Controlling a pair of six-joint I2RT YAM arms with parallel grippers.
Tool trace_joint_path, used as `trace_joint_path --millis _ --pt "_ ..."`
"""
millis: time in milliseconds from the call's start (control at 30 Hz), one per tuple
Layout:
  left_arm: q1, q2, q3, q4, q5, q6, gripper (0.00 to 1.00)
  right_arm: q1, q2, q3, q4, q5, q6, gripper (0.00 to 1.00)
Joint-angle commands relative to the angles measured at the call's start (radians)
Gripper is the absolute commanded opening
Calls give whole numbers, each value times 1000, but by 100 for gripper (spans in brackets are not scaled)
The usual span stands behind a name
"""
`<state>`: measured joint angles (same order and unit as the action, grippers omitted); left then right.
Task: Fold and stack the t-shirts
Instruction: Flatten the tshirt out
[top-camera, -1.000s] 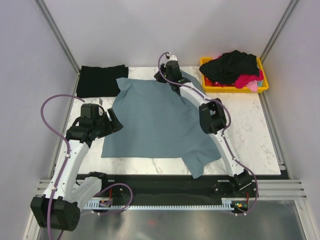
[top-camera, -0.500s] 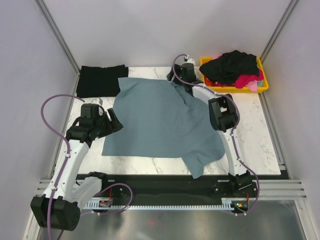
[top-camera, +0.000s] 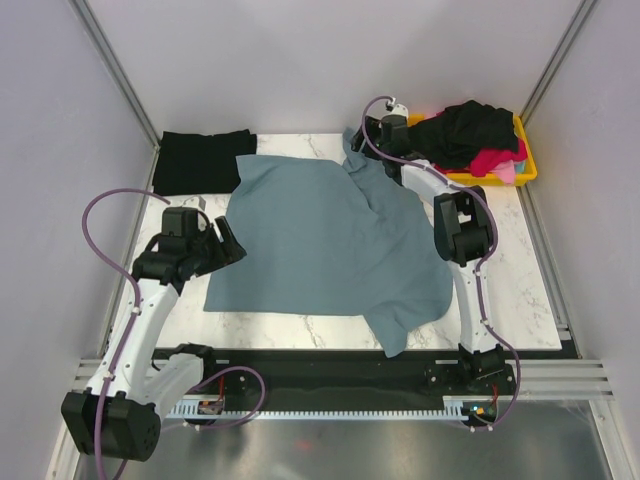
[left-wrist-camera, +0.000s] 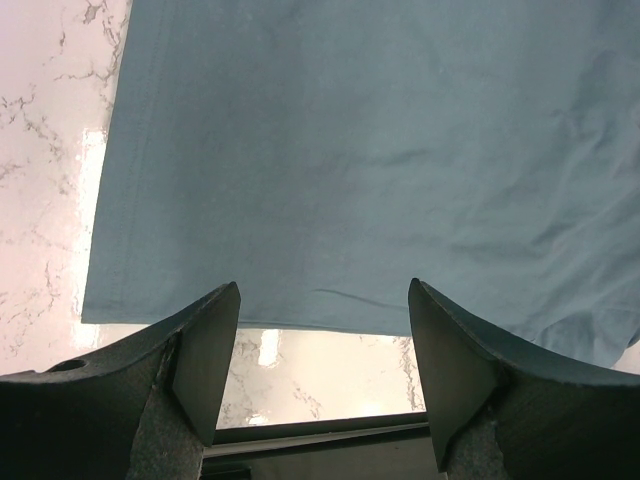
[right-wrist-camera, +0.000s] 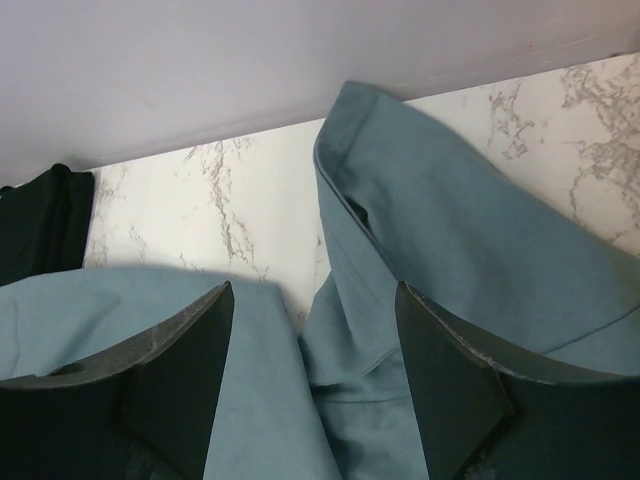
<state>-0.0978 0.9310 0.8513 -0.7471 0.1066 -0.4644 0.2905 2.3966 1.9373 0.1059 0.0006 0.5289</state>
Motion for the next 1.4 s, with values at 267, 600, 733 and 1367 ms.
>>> trace_joint_path --millis 267,600,733,1367 --pt "-3 3 5 22 10 40 76 6 67 37 -40 -28 13 67" --pt "-3 6 6 20 8 40 76 6 108 52 -54 -13 5 65" --pt "-3 6 6 22 7 40 76 6 115 57 -68 -7 -4 65" --pt "-2 8 5 23 10 38 76 22 223 233 -87 -33 22 7"
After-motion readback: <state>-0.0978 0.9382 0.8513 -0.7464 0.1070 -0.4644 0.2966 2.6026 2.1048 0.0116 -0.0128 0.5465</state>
